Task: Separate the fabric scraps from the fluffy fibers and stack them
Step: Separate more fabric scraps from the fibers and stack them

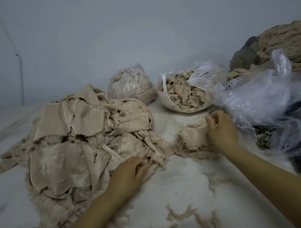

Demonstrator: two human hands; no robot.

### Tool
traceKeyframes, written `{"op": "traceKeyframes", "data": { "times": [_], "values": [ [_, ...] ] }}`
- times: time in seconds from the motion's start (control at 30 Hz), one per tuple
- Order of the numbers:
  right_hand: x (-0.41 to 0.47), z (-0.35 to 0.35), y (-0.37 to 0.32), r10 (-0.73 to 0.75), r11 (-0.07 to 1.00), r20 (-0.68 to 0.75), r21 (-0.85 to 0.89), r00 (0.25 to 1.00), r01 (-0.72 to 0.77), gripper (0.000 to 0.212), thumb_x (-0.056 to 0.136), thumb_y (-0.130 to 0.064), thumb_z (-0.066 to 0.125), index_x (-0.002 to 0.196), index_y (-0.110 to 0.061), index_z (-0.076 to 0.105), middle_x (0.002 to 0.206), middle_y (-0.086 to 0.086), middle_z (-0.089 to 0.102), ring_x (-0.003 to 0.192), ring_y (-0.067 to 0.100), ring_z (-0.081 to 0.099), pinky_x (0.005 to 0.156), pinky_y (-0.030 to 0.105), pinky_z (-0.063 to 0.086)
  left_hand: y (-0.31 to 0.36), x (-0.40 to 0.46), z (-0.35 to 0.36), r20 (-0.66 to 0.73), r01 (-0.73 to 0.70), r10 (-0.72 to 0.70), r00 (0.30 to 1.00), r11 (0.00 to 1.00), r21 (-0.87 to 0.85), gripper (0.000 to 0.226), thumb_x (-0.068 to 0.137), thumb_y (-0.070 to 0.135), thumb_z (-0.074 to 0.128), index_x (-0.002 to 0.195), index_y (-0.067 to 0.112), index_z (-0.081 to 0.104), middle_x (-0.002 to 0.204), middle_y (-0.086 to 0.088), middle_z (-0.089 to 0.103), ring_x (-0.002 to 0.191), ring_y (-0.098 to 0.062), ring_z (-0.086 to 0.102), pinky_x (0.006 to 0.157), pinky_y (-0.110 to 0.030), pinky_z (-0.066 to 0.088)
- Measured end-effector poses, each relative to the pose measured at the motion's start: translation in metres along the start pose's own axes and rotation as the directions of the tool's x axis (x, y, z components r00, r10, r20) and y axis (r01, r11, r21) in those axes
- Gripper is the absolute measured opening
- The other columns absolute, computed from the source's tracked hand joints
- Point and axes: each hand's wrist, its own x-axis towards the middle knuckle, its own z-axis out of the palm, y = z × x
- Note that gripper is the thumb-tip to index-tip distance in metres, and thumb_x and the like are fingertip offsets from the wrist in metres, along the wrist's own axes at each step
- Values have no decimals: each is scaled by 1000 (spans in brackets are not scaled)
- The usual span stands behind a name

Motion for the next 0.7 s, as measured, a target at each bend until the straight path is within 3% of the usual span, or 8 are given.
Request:
{"op": "traceKeyframes", "data": {
  "times": [0.07, 0.17, 0.27, 0.33, 0.4, 0.53, 0.63, 0.7],
  "values": [
    [-38, 4, 14, -131, 989, 139, 89, 982, 119, 17, 97, -19, 51, 82, -13, 54, 82, 2, 57, 82, 23, 54, 68, 30, 37, -12, -7, -9, 80, -218, 206, 975, 952, 214, 12, 92, 26, 56, 96, 19, 65, 90, 8, 58, 85, -8, 50, 70, -21, 40],
    [-88, 3, 27, -162, 984, 444, 140, 881, 111, 18, 95, -15, 55, 78, -16, 59, 83, -3, 60, 82, 14, 54, 71, 17, 38, -30, -18, -17, 188, -344, 297, 936, 882, 321, 19, 82, 27, 62, 96, 15, 68, 97, 4, 61, 88, -12, 56, 70, -23, 48],
    [-113, -8, 20, -100, 983, 646, 184, 757, -28, 20, 95, -21, 56, 76, -23, 65, 78, -10, 66, 71, -1, 58, 65, 10, 41, -44, -19, -17, 301, -299, 195, 934, 887, 353, 26, 89, 18, 59, 112, 10, 68, 113, -2, 60, 102, -17, 56, 89, -26, 46],
    [-118, -10, 6, -29, 965, 758, 192, 652, -181, 26, 96, -24, 55, 75, -18, 66, 70, -5, 69, 60, 5, 62, 54, 17, 46, -45, -16, -17, 301, -176, 80, 950, 935, 307, 25, 93, 9, 54, 114, 10, 67, 114, -3, 59, 104, -15, 54, 90, -16, 37],
    [-117, -6, -11, 75, 897, 805, 204, 589, -393, 34, 97, -32, 53, 79, -8, 68, 68, 4, 69, 55, 17, 64, 46, 23, 48, -32, -14, -15, 266, -94, 42, 963, 978, 187, 21, 93, 5, 53, 100, 12, 70, 98, -2, 61, 93, -16, 58, 81, -18, 40],
    [-117, 24, -41, 228, 702, 822, 232, 521, -673, 49, 88, -48, 60, 93, 0, 67, 78, 13, 70, 67, 21, 69, 57, 28, 56, 12, -29, -5, 334, -137, 162, 929, 986, -97, 29, 91, 2, 55, 73, 22, 68, 71, 15, 49, 64, 5, 52, 63, -8, 37],
    [-122, 48, -58, 248, 522, 836, 310, 490, -794, 33, 89, -32, 67, 86, 0, 65, 67, 11, 64, 58, 22, 65, 52, 29, 53, 33, -39, 5, 261, -206, 245, 934, 964, -167, 21, 91, 7, 55, 80, 14, 72, 73, 18, 54, 69, 10, 52, 66, -5, 36],
    [-125, 62, -64, 299, 505, 776, 365, 555, -782, 14, 92, -13, 63, 82, -3, 60, 63, 9, 60, 59, 21, 63, 54, 32, 53, 34, -40, 3, 205, -237, 263, 943, 961, -143, 18, 91, 14, 58, 87, 17, 75, 82, 14, 64, 77, 11, 52, 70, -4, 37]
  ]
}}
